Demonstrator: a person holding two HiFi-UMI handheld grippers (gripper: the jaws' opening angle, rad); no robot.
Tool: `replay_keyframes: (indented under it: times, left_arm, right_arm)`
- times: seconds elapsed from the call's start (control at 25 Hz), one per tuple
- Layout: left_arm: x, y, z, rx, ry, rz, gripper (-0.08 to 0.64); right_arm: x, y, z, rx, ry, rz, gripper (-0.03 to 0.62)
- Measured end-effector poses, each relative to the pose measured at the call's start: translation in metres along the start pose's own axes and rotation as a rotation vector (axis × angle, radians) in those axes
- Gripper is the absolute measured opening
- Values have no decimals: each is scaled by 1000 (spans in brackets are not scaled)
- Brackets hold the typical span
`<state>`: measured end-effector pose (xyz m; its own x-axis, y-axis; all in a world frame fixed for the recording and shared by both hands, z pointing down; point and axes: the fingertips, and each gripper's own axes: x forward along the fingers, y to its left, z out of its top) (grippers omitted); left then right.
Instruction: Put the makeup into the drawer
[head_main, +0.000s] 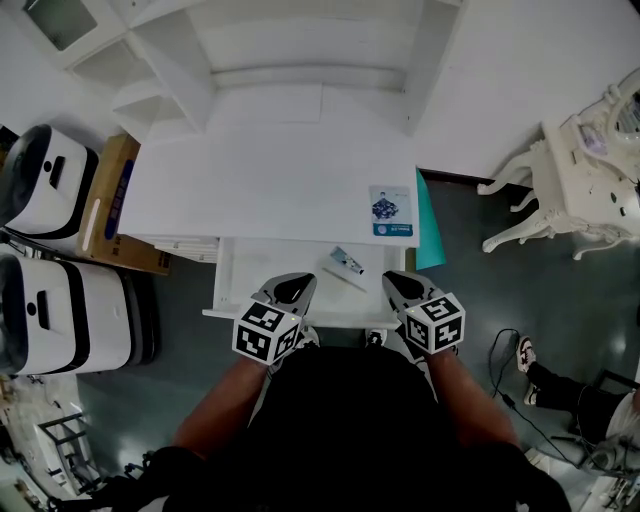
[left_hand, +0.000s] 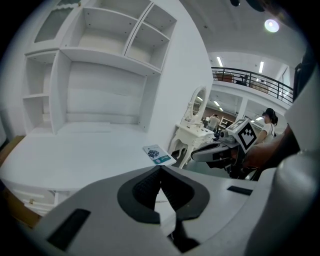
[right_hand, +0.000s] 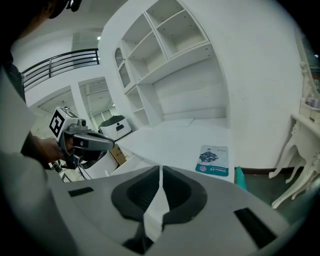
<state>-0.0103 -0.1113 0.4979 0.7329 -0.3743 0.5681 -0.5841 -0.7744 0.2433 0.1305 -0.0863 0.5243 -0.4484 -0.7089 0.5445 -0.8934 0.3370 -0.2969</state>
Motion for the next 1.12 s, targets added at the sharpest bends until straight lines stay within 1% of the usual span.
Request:
replay_keyframes:
  times: [0.08,0.28,0.44,0.64,0.76,0.88,1.04,1.12]
  left_arm:
    - [0,-1,0,1,0,2,10]
    - [1,2,-1,-64,-24,5,11]
    - [3,2,-5,-57,-5,17,11]
    - [2,6,-7,-75,4,32,11]
    - [3,7,-10,-84,12,40,11]
    - [1,10,-13,-93,19,51,11]
    - [-3,16,-18,-109,27,76,11]
    - [-5,19,-20,-119,30,89,11]
  right_arm:
    - [1,-1,0,-2,4,-5,38]
    - [7,-1,-3,-8,15,-7,38]
    - [9,-2,-5,-20,19,-6,38]
    - [18,-12,-7,-41,32,-33,38]
    - [30,-31,-9,-91,53,-83,38]
    - [49,-53,-10,-160,86,-145,40]
    - [82,-81,-16,-278,159,-207,40]
    - [98,-93,-21,-306,193,-223,46]
